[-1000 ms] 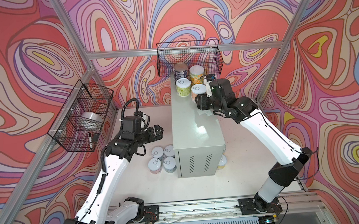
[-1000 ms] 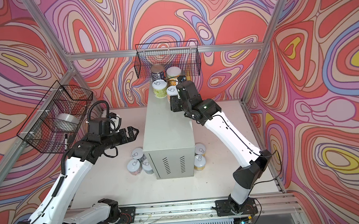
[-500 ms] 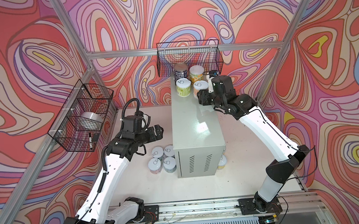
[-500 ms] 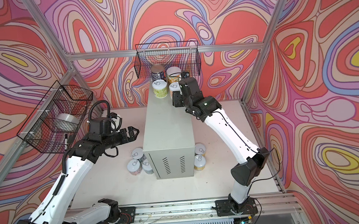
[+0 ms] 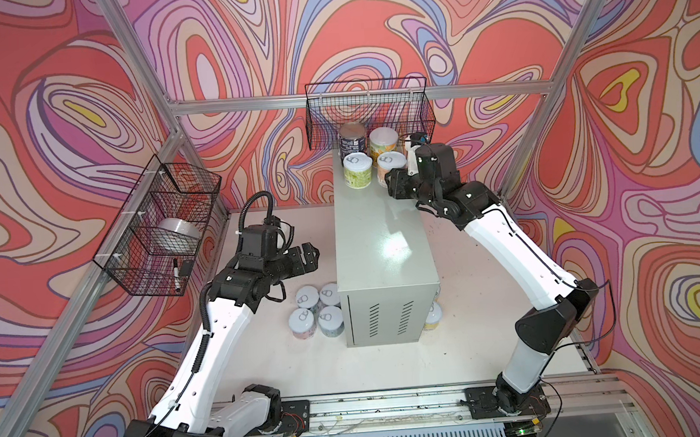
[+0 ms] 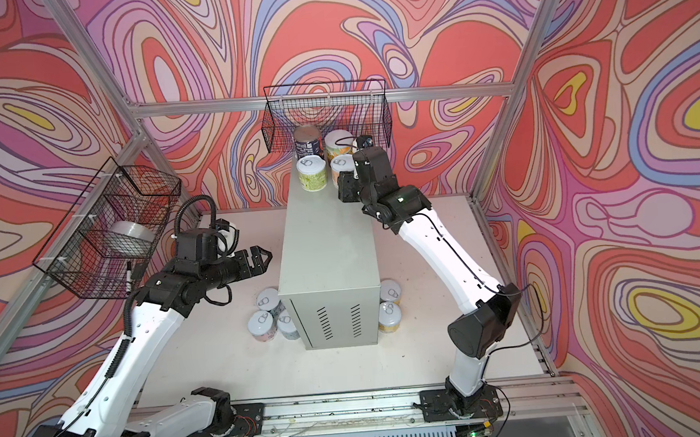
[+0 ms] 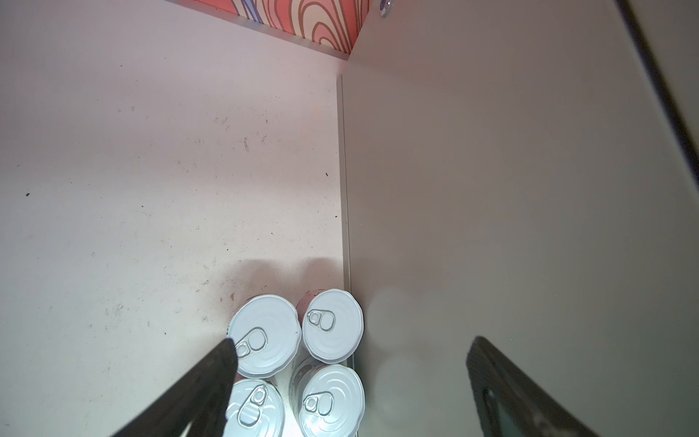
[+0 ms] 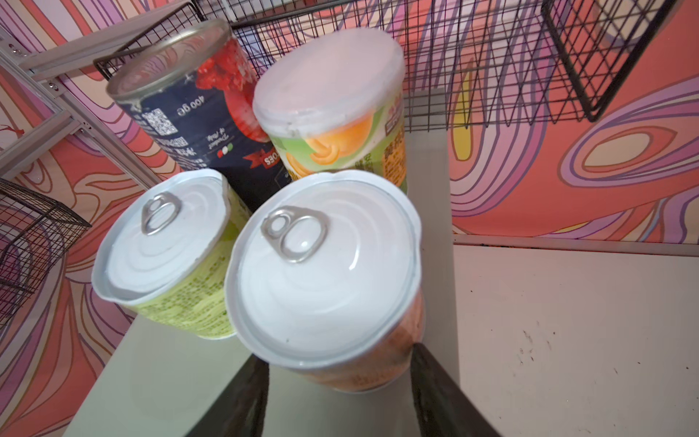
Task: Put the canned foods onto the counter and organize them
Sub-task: 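Set the orange-labelled can beside the yellow-labelled can, open right gripper, then withdraw the right gripper down beside the cabinet toward the yellow-labelled cans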
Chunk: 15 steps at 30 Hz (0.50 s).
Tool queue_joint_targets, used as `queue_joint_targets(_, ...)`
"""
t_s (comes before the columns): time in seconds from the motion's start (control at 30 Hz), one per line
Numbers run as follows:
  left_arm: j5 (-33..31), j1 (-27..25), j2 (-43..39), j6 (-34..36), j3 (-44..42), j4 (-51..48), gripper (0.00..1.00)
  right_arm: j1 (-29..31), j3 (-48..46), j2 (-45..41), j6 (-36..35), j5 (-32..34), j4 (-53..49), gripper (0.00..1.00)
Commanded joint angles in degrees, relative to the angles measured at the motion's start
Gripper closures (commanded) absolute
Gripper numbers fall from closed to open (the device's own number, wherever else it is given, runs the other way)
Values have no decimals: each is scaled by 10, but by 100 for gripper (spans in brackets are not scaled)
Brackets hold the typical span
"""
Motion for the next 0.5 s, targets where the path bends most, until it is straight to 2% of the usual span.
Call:
queue_joint_targets(0.0, 1, 3, -2, 3, -8, 9, 5, -2, 11, 23, 7, -14, 6, 40)
queue_joint_targets(0.37, -2, 3, -3, 6, -11, 7, 4, -3, 19, 24, 17, -10, 0, 39)
queue_joint_targets(0.47, -6, 3, -3, 7, -10, 4, 4, -4, 19, 13, 16, -8, -7, 35)
